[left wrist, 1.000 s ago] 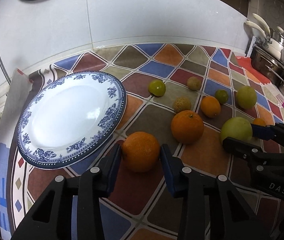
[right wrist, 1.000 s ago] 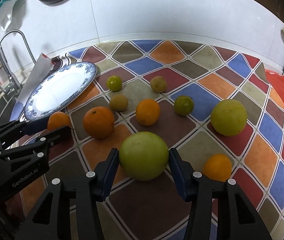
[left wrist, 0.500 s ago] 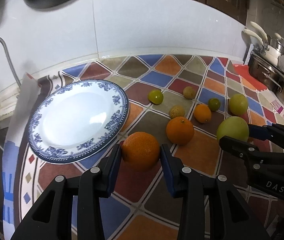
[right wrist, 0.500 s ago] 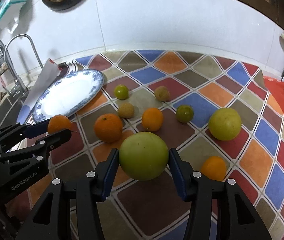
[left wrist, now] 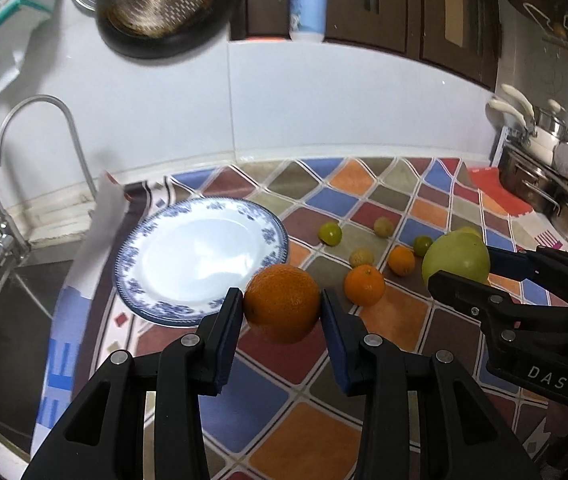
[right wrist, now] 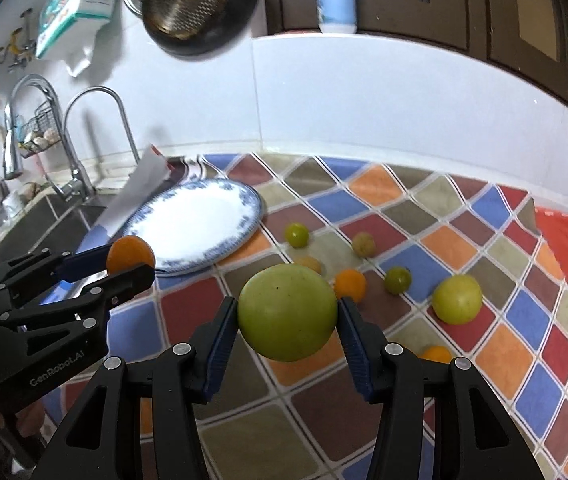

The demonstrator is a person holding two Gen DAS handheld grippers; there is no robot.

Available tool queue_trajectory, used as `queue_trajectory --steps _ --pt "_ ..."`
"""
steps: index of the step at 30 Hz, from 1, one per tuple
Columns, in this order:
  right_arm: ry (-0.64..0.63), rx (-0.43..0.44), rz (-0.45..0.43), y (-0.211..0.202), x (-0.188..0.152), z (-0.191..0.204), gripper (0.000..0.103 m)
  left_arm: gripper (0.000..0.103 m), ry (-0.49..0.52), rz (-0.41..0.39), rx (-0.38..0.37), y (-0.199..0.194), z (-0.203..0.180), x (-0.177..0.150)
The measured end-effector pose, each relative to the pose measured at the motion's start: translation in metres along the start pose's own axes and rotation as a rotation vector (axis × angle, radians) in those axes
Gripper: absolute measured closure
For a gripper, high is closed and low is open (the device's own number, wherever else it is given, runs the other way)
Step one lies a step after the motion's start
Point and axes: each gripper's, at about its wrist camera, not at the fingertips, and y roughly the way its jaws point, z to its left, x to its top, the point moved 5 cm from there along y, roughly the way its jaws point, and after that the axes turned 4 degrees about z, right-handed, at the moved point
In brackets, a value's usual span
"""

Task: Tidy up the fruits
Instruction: 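Carry the orange in the left gripper over the plate while the right gripper carries the green fruit there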

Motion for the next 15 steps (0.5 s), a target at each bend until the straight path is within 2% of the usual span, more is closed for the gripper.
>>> queue_trajectory --steps 7,15 --pt "-0.016 0.039 -0.043 -0.008 0.014 0.022 0.052 0.064 0.002 -0.055 0.038 -0.023 0.019 0.009" --pt "-0.034 0.075 -0.081 -0.003 0.035 0.049 0.052 0.064 0.013 -0.083 0.076 -0.029 0.047 0.019"
